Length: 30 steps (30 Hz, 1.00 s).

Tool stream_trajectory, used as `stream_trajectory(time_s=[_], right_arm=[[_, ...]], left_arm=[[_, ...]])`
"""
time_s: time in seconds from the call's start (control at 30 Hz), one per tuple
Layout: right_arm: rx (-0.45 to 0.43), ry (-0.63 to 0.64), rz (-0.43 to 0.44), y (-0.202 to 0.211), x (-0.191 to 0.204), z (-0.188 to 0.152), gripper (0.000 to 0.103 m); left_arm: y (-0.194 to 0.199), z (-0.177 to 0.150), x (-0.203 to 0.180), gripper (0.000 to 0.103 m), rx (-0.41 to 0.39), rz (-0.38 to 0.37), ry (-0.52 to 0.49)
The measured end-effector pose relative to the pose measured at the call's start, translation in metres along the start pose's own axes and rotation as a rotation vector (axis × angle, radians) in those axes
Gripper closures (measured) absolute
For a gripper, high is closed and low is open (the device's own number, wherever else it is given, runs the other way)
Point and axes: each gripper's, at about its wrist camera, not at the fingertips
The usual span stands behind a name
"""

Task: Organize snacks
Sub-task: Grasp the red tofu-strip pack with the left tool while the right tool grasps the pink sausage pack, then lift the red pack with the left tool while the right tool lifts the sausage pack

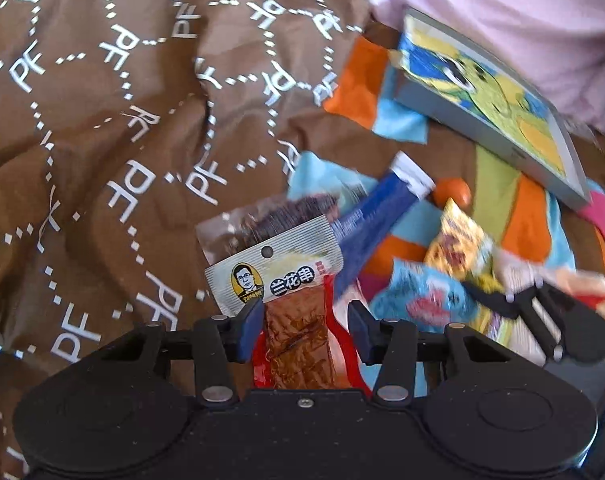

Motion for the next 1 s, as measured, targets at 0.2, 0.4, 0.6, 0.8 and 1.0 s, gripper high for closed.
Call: stream_trajectory(time_s=[0.2,0.4,0.6,0.8,1.0], right_arm=[[-0.026,0.012,-0.009,0.015,0.002,-0.001,0.067],[-0.059,0.004,0.072,0.034,0.005,0.000,0.069],[-0.032,0.058,0.077,0.021,0.023,-0.001,0.068],[-0.030,0.038,0.040,0.002,0.024,0.003,0.053],[-0.020,-0.067,0.080,-0.007,0.013,0.005,0.063]], left_arm=[[0.008,-0.015,-0.004,0.053,0.012,-0.031,-0.103],[0.003,-0.029,-0.005,0.040,0.073,-0.039,-0.115],[-0.005,-0.031,-0.005,0.029,0.086,0.004,-0.102],[-0.015,-0.033,-0.004,0.021,0.103,0.035,-0.074],[-0.020,-0.035,-0.009,0.018,0.105,0.046,-0.091]])
Point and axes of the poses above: each gripper's, at about its wrist camera, not at the fingertips, and y roughly against the way its jaws point, x to its left, z to its top
